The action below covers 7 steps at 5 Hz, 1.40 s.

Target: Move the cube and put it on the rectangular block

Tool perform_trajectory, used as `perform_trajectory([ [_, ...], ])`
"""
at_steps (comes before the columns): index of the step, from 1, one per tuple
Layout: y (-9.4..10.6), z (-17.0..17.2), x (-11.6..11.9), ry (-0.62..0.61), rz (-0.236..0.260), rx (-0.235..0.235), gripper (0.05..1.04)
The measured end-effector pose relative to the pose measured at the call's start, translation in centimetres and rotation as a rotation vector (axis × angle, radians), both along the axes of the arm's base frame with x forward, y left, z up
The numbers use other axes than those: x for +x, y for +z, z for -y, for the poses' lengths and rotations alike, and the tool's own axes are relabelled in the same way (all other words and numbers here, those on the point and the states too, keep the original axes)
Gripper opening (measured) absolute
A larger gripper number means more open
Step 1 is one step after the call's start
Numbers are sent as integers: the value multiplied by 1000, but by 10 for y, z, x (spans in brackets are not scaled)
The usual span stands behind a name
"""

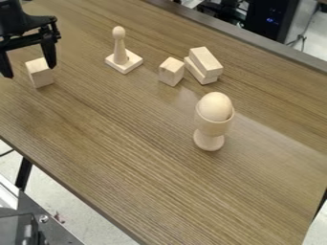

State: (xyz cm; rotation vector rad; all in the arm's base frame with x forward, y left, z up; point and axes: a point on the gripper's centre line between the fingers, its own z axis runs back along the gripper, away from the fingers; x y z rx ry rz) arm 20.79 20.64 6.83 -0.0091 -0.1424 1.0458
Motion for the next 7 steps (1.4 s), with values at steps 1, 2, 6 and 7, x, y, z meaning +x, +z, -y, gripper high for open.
perform_trajectory([
  [1,-8,-1,4,20,11,-9,1000],
  [2,-16,-3,8,41,25,-11,1000],
  [6,-34,-12,36,96,24,-54,684],
  [7,-28,-9,42,108,41,-85,564],
])
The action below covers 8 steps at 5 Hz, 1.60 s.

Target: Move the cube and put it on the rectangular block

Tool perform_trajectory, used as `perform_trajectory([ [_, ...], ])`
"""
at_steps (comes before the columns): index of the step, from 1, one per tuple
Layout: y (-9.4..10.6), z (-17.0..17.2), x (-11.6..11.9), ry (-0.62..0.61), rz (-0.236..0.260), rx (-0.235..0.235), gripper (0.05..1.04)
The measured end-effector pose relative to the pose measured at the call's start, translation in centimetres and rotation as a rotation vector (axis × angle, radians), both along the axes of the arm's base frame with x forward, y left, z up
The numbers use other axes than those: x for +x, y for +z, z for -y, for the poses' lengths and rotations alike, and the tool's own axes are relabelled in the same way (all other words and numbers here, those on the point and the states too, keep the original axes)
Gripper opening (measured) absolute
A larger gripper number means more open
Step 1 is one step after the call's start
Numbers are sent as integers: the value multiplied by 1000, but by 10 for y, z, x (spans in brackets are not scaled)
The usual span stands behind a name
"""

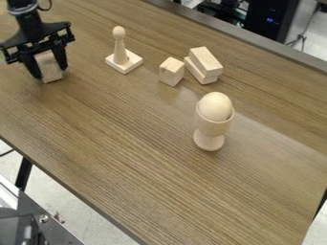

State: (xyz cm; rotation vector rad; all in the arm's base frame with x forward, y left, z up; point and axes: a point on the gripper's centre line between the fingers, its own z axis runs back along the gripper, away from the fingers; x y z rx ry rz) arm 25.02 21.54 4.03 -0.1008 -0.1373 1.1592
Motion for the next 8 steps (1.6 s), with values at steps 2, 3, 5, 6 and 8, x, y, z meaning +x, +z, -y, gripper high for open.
perform_trajectory([
  [2,47,27,10,-48,61,-73,563],
  [3,76,56,22,-109,95,-102,563],
  [5,98,100,46,-173,125,-104,563],
  [6,88,112,65,-191,85,-107,563],
  [8,67,137,100,-271,26,-98,563],
])
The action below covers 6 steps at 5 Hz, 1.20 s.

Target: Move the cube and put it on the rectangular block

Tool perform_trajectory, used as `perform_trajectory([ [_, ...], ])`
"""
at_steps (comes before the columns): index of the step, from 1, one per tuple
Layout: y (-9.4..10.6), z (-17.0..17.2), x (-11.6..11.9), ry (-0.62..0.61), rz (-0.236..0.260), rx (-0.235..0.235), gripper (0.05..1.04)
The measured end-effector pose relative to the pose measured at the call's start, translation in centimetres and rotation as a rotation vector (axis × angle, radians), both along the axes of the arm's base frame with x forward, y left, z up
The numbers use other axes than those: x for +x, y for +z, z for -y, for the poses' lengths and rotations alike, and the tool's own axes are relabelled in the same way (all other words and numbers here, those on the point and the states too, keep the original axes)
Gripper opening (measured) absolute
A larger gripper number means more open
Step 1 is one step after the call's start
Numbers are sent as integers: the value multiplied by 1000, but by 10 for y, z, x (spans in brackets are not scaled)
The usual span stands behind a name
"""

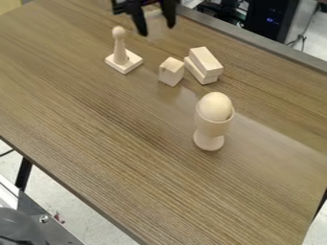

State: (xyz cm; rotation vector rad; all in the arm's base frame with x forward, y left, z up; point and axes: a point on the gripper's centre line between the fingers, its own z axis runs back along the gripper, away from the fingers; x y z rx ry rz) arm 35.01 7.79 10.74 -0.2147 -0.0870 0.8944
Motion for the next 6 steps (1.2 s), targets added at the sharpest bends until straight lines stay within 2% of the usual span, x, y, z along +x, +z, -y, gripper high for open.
perform_trajectory([
  [1,-8,9,6,-33,-19,10,563],
  [6,-20,37,18,-102,-20,27,563],
])
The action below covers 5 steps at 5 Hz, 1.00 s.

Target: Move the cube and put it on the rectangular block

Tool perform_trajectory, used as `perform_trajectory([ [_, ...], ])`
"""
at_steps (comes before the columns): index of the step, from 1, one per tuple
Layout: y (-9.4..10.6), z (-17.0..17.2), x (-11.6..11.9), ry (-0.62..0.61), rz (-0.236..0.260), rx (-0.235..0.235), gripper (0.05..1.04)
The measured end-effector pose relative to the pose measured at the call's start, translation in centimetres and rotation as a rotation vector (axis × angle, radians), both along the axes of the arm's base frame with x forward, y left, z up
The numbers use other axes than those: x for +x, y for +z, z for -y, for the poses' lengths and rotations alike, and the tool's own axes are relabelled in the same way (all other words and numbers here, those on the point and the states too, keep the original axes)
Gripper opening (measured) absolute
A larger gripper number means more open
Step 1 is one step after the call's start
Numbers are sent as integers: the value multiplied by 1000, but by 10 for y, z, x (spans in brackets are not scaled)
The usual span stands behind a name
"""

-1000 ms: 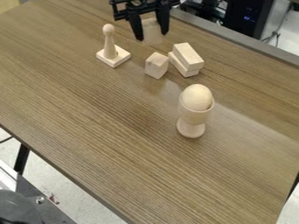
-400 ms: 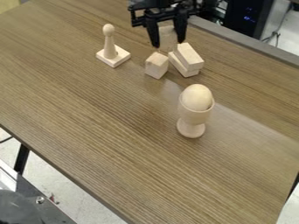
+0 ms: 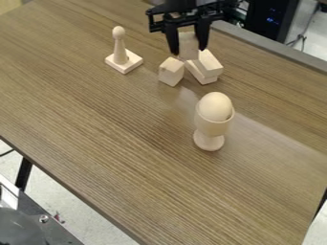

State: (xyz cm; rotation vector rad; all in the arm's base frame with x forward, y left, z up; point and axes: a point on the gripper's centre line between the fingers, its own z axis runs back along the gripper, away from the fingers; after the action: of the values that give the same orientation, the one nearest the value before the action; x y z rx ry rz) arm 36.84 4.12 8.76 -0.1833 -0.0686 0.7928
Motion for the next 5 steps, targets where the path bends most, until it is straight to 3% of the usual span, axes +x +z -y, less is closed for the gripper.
perform_trajectory([
  [5,-4,9,6,-19,17,26,563],
])
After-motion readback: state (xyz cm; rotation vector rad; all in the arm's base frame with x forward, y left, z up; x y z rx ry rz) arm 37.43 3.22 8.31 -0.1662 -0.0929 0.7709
